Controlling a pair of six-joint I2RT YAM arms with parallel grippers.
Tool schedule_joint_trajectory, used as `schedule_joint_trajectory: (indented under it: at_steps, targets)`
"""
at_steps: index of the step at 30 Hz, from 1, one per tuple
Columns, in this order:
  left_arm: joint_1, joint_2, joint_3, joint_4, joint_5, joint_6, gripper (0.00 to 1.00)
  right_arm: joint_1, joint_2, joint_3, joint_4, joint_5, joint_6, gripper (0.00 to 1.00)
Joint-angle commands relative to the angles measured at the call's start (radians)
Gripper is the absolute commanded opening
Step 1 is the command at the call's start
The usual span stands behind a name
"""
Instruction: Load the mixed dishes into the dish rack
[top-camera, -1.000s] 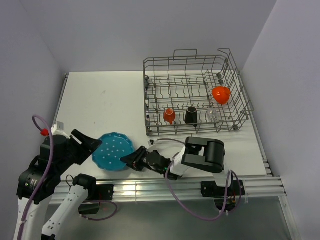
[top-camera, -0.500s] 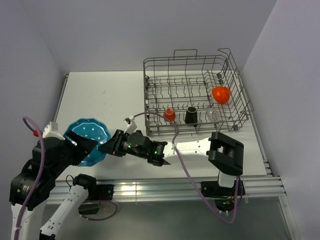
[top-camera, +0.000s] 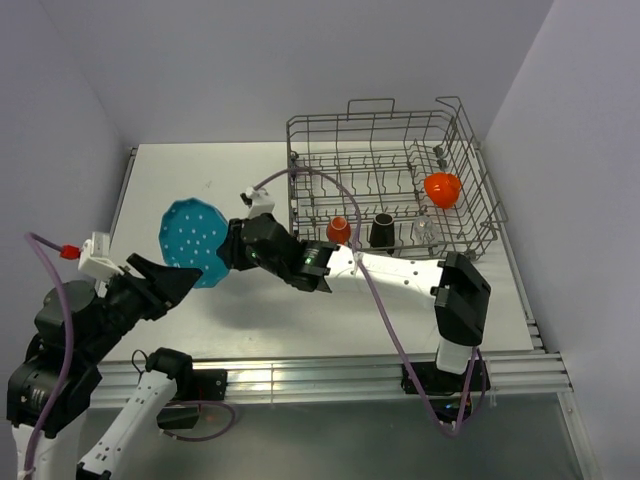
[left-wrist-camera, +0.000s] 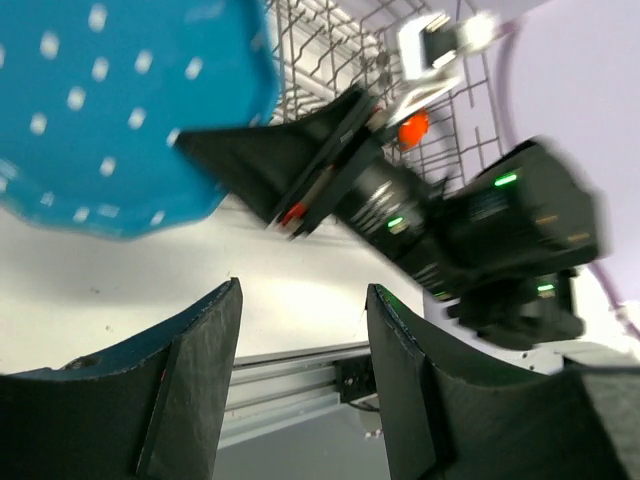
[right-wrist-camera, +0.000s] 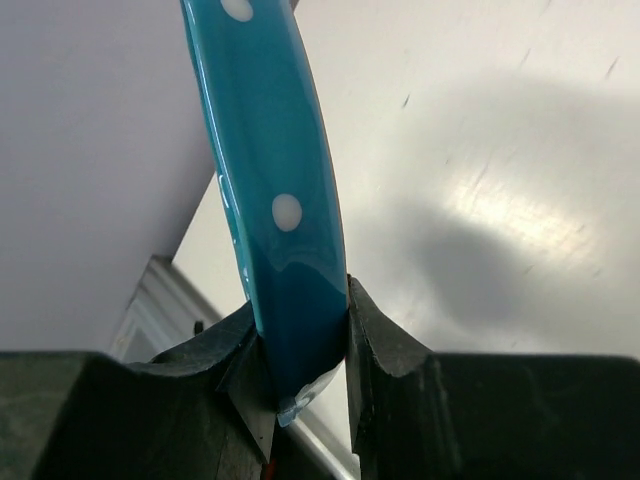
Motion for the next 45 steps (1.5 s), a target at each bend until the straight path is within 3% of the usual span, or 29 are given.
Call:
schedule_joint_trajectory:
  at_steps: [1, 13, 20, 30, 37, 45]
  targets:
    - [0.000, -0.018, -0.066, 0.071, 0.056, 0.024, 0.58, -0.032, -0.081, 0.160, 0.119, 0.085, -0.139, 0.00]
    - [0.000, -0.100, -0.223, 0.218, 0.141, -0.007, 0.54, -0.231, -0.175, 0.241, 0.087, 0.246, -0.317, 0.00]
    - [0.000, -0.037, -0.243, 0.246, 0.159, 0.034, 0.56, -0.347, -0.229, 0.266, 0.130, 0.367, -0.496, 0.00]
    - [0.000, 0.038, -0.422, 0.424, 0.197, 0.044, 0.56, -0.538, -0.278, 0.203, 0.234, 0.470, -0.685, 0.00]
    - [0.000, 0.106, -0.459, 0.496, 0.221, 0.059, 0.56, -0.645, -0.239, 0.184, 0.300, 0.519, -0.805, 0.00]
    - [0.000, 0.137, -0.502, 0.531, 0.230, 0.071, 0.57, -0.662, -0.115, 0.244, 0.380, 0.607, -1.001, 0.00]
